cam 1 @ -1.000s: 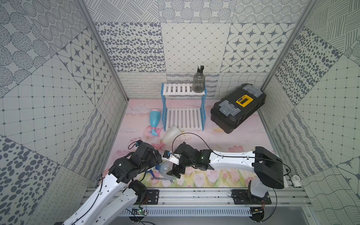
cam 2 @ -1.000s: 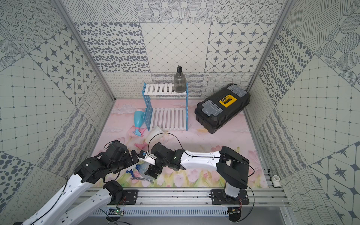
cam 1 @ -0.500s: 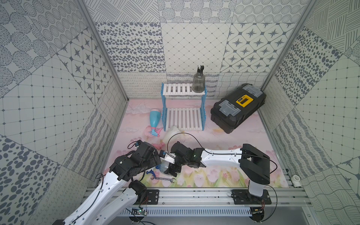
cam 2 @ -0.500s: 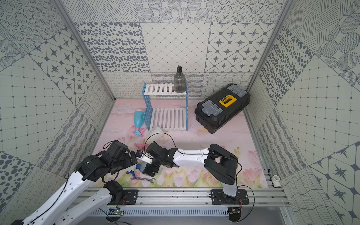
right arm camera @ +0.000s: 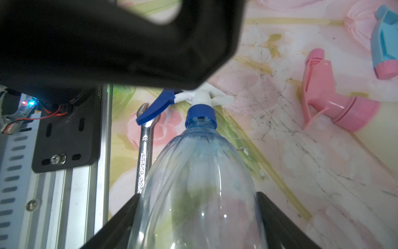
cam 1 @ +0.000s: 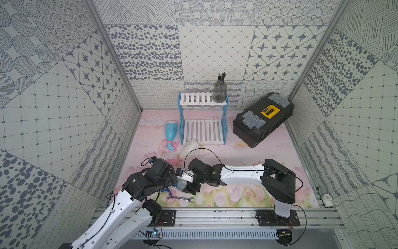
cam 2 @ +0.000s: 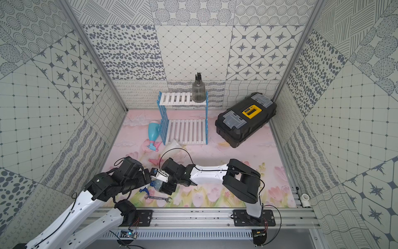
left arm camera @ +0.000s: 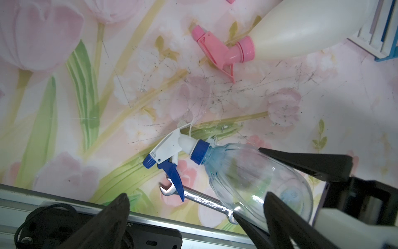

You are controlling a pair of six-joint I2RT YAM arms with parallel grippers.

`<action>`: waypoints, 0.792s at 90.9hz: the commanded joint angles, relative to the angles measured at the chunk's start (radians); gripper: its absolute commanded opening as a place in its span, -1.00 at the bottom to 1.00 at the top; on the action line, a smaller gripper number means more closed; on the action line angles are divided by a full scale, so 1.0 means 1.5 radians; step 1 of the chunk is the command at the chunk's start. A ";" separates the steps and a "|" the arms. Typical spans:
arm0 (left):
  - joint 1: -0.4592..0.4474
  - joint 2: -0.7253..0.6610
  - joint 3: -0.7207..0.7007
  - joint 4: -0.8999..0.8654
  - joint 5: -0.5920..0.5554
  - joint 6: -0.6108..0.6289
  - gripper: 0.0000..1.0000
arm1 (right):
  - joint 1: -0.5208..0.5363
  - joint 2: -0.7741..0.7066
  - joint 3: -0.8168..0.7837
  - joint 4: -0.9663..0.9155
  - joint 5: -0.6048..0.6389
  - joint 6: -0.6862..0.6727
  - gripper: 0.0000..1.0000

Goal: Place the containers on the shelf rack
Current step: 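Pick up a container from the center of the board.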

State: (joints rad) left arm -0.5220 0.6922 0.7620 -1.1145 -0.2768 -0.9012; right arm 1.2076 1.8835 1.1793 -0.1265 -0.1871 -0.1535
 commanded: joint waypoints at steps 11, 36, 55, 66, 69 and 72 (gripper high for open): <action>0.057 0.037 0.001 0.183 0.065 0.138 0.98 | -0.034 -0.075 -0.093 0.032 0.034 0.023 0.17; 0.074 0.083 0.012 0.224 0.223 0.135 0.98 | -0.123 -0.182 -0.241 0.178 0.004 0.119 0.14; 0.096 0.062 -0.164 0.454 0.382 -0.057 0.98 | -0.158 -0.208 -0.293 0.224 -0.024 0.152 0.14; 0.119 0.093 -0.252 0.668 0.447 -0.176 0.98 | -0.168 -0.208 -0.300 0.230 -0.034 0.155 0.14; 0.127 0.110 -0.273 0.713 0.464 -0.199 0.98 | -0.168 -0.209 -0.302 0.232 -0.035 0.156 0.14; 0.134 0.128 -0.291 0.753 0.477 -0.220 0.98 | -0.168 -0.211 -0.304 0.234 -0.034 0.157 0.15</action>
State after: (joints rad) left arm -0.3653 0.8154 0.4660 -0.5167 0.1654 -0.9382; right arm 0.9630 1.5890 0.7444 0.1650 -0.2173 0.0547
